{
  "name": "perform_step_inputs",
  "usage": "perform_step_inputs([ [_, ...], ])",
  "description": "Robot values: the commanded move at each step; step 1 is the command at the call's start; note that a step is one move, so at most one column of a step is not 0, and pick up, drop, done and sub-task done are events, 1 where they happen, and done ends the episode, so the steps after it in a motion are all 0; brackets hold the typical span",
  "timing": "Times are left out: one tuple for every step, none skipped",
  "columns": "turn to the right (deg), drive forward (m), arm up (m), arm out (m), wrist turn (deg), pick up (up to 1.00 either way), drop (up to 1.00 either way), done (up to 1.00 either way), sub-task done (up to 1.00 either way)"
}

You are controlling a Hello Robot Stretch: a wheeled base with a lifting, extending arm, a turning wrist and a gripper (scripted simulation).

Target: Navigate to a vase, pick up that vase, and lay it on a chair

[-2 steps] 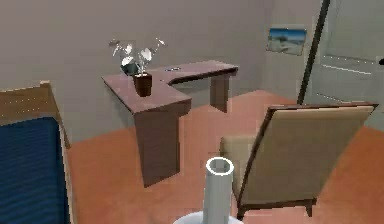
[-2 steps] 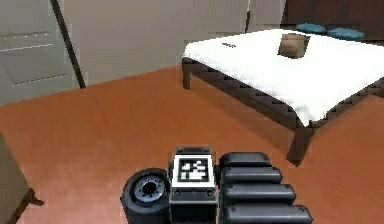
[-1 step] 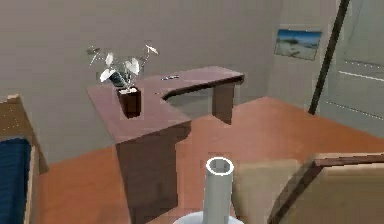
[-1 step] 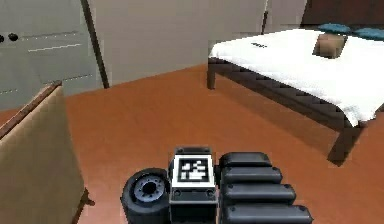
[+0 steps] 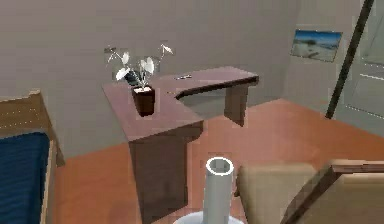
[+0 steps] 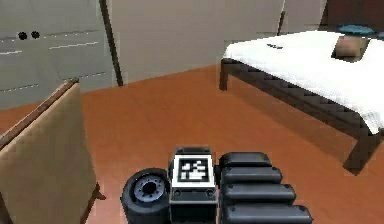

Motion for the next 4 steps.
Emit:
perform_step_inputs([
  [0.0, 0.80, 0.00, 0.00, 0.0, 0.00, 0.00, 0.00, 0.00],
  [-42.0, 0.00, 0.00, 0.00, 0.0, 0.00, 0.00, 0.00, 0.00],
  [27.0, 0.00, 0.00, 0.00, 0.0, 0.00, 0.00, 0.00, 0.00],
  [0.0, 0.00, 0.00, 0.38, 0.0, 0.00, 0.00, 0.00, 0.00],
])
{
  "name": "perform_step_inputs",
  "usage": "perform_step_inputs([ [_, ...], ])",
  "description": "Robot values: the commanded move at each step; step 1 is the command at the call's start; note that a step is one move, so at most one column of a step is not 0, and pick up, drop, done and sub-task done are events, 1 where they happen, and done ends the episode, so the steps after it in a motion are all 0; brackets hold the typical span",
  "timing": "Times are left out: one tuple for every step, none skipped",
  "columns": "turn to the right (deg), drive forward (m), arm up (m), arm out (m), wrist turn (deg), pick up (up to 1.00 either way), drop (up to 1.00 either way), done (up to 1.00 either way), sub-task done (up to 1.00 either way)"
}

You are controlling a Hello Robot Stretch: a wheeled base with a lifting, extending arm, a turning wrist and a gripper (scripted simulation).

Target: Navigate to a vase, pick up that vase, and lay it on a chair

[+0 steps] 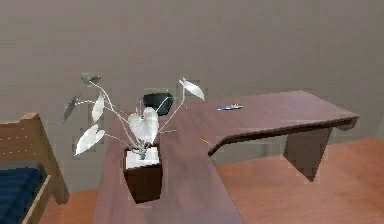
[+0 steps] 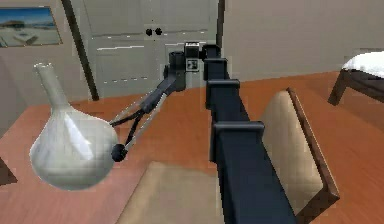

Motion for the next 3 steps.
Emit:
perform_step_inputs([
  [0.0, 0.00, 0.00, 0.00, 45.0, 0.00, 0.00, 0.00, 0.00],
  [0.0, 0.00, 0.00, 0.00, 45.0, 0.00, 0.00, 0.00, 0.00],
  [0.0, 0.00, 0.00, 0.00, 39.0, 0.00, 0.00, 0.00, 0.00],
])
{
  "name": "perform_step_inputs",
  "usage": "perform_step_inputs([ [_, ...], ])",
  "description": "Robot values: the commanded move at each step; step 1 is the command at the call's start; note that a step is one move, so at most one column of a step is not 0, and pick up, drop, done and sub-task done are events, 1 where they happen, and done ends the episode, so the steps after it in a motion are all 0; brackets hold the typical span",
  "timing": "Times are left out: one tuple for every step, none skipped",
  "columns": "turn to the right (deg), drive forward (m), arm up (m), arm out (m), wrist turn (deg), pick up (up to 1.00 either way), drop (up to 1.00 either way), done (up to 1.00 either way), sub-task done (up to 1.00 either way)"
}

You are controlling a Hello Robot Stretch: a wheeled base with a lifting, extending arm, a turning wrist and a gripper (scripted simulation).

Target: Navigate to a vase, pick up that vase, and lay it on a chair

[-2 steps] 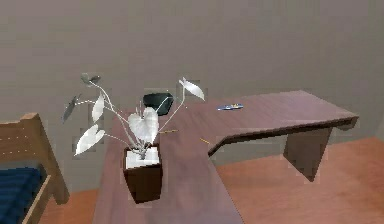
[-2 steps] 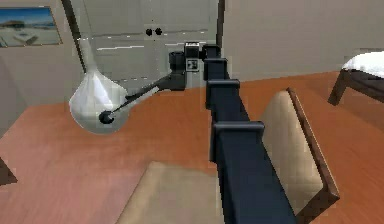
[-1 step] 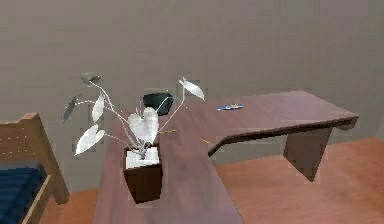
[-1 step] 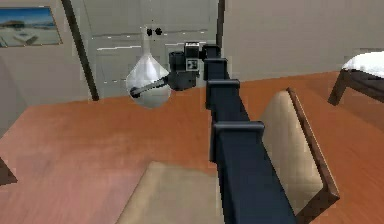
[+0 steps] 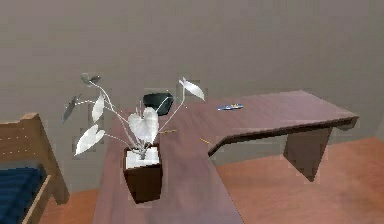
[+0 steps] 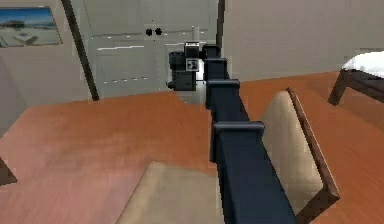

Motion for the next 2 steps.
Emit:
perform_step_inputs([
  [0.0, 0.00, -0.36, 0.00, 0.0, 0.00, 0.00, 0.00, 0.00],
  [0.0, 0.00, -0.32, 0.00, 0.0, 0.00, 0.00, 0.00, 0.00],
])
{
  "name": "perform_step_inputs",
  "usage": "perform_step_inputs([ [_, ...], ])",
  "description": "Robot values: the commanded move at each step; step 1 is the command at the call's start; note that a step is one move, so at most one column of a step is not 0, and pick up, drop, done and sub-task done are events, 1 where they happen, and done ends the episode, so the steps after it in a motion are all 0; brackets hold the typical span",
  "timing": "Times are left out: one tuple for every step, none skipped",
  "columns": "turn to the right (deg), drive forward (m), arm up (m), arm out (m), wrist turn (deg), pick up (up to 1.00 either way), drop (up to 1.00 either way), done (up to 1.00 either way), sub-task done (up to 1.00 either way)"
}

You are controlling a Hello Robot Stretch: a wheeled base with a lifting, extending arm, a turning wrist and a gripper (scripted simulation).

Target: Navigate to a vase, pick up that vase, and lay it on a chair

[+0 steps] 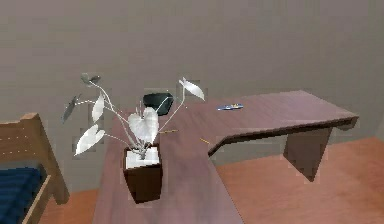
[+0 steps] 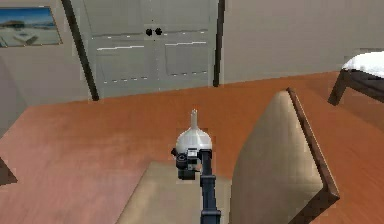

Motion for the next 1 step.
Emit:
perform_step_inputs([
  [0.0, 0.00, 0.00, 0.00, 0.0, 0.00, 1.00, 0.00, 0.00],
])
